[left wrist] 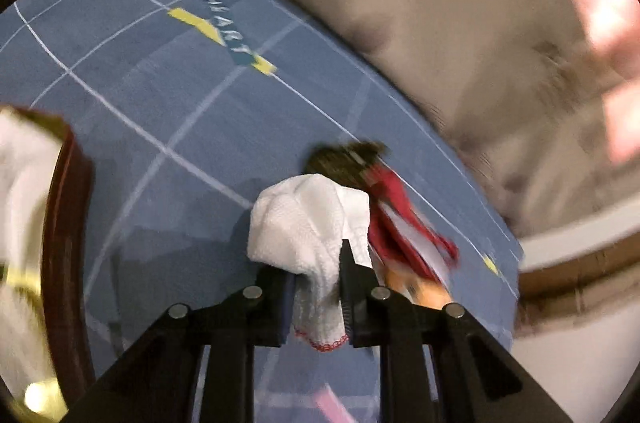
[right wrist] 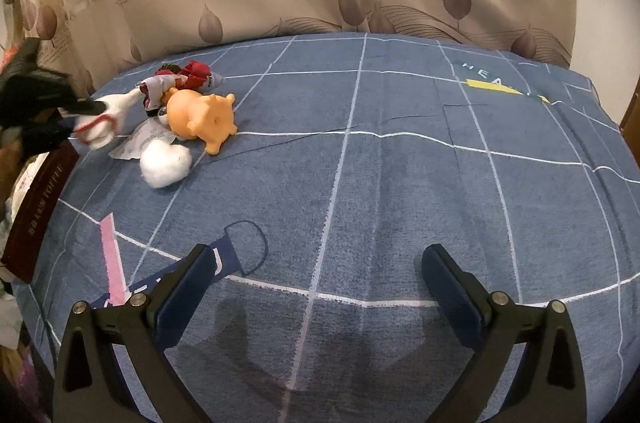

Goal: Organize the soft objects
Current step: 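Grasp the white sock with the left gripper, then carry the white sock over the tray with the left gripper while the right gripper grasps the white pompom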

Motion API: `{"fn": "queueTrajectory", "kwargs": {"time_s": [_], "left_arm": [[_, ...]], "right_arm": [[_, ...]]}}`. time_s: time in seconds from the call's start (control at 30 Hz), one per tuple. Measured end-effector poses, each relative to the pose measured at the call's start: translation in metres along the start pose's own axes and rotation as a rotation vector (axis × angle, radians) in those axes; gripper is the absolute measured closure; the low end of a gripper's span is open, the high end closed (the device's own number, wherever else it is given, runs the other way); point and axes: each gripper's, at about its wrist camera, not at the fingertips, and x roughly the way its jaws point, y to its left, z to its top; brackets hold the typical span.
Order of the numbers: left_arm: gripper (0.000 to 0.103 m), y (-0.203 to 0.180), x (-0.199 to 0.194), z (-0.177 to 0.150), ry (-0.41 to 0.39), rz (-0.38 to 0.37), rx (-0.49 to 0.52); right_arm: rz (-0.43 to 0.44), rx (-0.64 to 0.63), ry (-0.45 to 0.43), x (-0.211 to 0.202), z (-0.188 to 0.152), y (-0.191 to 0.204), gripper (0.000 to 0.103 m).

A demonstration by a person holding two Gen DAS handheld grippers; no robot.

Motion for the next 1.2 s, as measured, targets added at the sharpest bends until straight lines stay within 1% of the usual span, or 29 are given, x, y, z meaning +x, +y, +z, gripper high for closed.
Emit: {"fn": "queueTrajectory", "kwargs": {"time_s": [0.03,0.1,0.17,0.2,0.23,0.33,0.4,0.43,0.47,0.53,0.63,0.7,0.8,0.83,0.87,0.9,0.93,1.07,1.2], "left_arm": [[0.084,-0.002,-0.005,-0.007,0.005,-0.017,0.014],[0.084,-0.009,-0.021,-0.031,0.026,-0.054,0.07],[0.084,-0.016,-0.034,-0.058,0.05,-0.076,0.131],[0.084,-0.017,-0.039,-0.071,0.066,-0.091,0.152],[0.084,-0.02,-0.043,-0.082,0.08,-0.098,0.167],[0.084,-0.016,-0.053,-0.109,0.119,-0.121,0.175],[0.084,-0.012,-0.061,-0.122,0.137,-0.134,0.169],[0.084,-0.007,-0.067,-0.126,0.138,-0.139,0.164],[0.084,-0.004,-0.073,-0.129,0.138,-0.148,0.155],[0.084,0.001,-0.085,-0.132,0.127,-0.154,0.151],[0.084,0.008,-0.108,-0.136,0.082,-0.14,0.169],[0.083,0.014,-0.122,-0.136,0.057,-0.131,0.171],[0.083,0.023,-0.137,-0.135,0.033,-0.12,0.165],[0.083,0.027,-0.141,-0.134,0.026,-0.114,0.161],[0.083,0.031,-0.145,-0.133,0.016,-0.109,0.155],[0.083,0.036,-0.151,-0.132,0.004,-0.101,0.15],[0.083,0.043,-0.157,-0.131,-0.013,-0.087,0.143],[0.083,0.068,-0.177,-0.124,-0.06,-0.052,0.102],[0.083,0.094,-0.203,-0.113,-0.12,0.021,0.084]], "right_arm": [[0.004,0.0,-0.005,-0.001,0.0,0.0,0.0],[0.028,-0.007,-0.032,-0.006,-0.001,0.0,0.0],[0.099,-0.032,-0.067,-0.013,-0.002,0.003,0.0],[0.152,-0.064,-0.08,-0.017,-0.001,0.008,0.0],[0.186,-0.097,-0.08,-0.019,0.001,0.015,0.0],[0.291,-0.169,-0.07,-0.019,0.009,0.04,0.001],[0.336,-0.213,-0.076,-0.016,0.017,0.058,0.005],[0.352,-0.234,-0.071,-0.012,0.022,0.066,0.01],[0.357,-0.248,-0.061,-0.007,0.026,0.073,0.018],[0.357,-0.251,-0.032,0.007,0.035,0.084,0.028],[0.357,-0.216,0.009,0.032,0.046,0.09,0.029],[0.341,-0.207,0.026,0.043,0.049,0.093,0.03],[0.343,-0.195,0.051,0.052,0.052,0.096,0.03],[0.337,-0.197,0.055,0.055,0.054,0.098,0.034],[0.332,-0.201,0.061,0.058,0.055,0.099,0.058],[0.325,-0.206,0.088,0.064,0.056,0.101,0.077],[0.307,-0.208,0.11,0.069,0.055,0.103,0.081],[0.299,-0.22,0.095,0.064,0.052,0.104,0.082],[0.322,-0.199,0.069,0.042,0.039,0.1,0.082]]}}
